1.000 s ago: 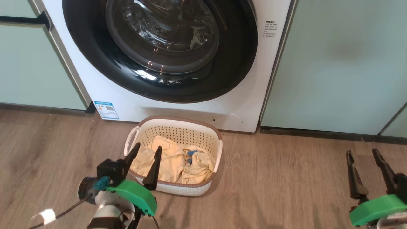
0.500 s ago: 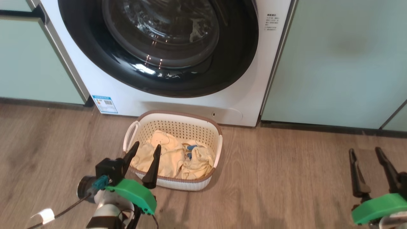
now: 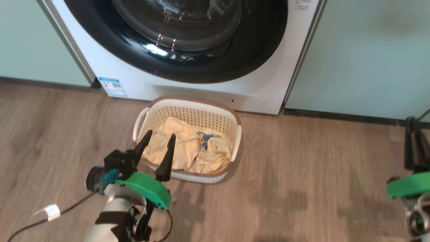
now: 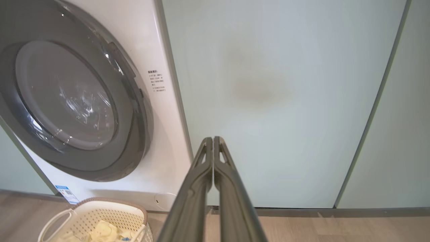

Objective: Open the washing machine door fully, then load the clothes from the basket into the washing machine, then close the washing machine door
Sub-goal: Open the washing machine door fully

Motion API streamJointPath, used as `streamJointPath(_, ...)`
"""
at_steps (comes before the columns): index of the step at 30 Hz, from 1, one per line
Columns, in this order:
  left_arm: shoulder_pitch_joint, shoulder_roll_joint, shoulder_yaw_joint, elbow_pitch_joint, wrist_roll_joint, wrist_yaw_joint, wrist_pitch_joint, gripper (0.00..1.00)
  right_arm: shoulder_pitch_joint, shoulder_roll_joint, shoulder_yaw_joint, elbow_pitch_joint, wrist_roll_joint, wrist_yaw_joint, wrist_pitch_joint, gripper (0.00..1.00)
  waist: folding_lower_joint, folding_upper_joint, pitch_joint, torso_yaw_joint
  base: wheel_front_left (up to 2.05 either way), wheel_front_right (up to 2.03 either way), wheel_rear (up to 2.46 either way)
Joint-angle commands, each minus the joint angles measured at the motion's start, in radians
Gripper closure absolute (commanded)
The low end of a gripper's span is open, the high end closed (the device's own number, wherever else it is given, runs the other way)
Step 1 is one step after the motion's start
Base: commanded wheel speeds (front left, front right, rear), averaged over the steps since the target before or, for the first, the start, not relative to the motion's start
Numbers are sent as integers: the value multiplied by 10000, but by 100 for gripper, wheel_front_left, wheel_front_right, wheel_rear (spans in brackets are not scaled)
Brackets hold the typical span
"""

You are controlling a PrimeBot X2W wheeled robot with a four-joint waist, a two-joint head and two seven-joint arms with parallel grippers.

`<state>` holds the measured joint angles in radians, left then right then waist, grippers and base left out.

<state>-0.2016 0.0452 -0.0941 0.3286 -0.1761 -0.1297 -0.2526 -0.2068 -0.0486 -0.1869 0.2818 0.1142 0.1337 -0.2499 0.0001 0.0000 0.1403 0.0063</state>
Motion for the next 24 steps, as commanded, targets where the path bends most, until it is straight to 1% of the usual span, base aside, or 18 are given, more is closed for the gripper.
streamJointPath(1,-529,91,326,-384,-15,-9,-92,0,-610,-73,142,-213,402,-30,-106,100,-1,0,162,92,0,0,0)
streamJointPath(3,-626,84,310,-383,-52,-9,-92,0,-936,-120,95,-91,732,-30,-95,100,-1,0,352,168,0,0,0)
streamJointPath(7,-944,73,222,-406,-112,-9,-92,0,-1724,-97,-85,284,2609,-30,252,100,-1,0,764,416,0,0,0)
streamJointPath(12,-1325,62,51,-467,-140,-9,-92,0,-2779,-154,-254,538,5357,-30,1201,100,-1,0,1244,737,0,0,0)
streamJointPath(17,-1593,56,-155,-492,-176,-9,-92,0,-3915,-162,-713,828,8303,-30,2762,100,-1,0,1608,1016,0,0,0)
streamJointPath(19,-1698,54,-229,-500,-214,-9,-92,0,-4430,-168,-976,1046,9303,-30,3476,100,-1,0,1738,1122,0,0,0)
streamJointPath(22,-1808,53,-319,-509,-306,-9,-92,0,-5185,-160,-1337,1492,10535,-30,4570,100,-1,0,1885,1260,0,0,0)
streamJointPath(24,-1857,53,-375,-520,-359,-1,-92,0,-5651,-172,-1498,1845,11083,-30,5246,100,-1,0,1965,1337,0,0,0)
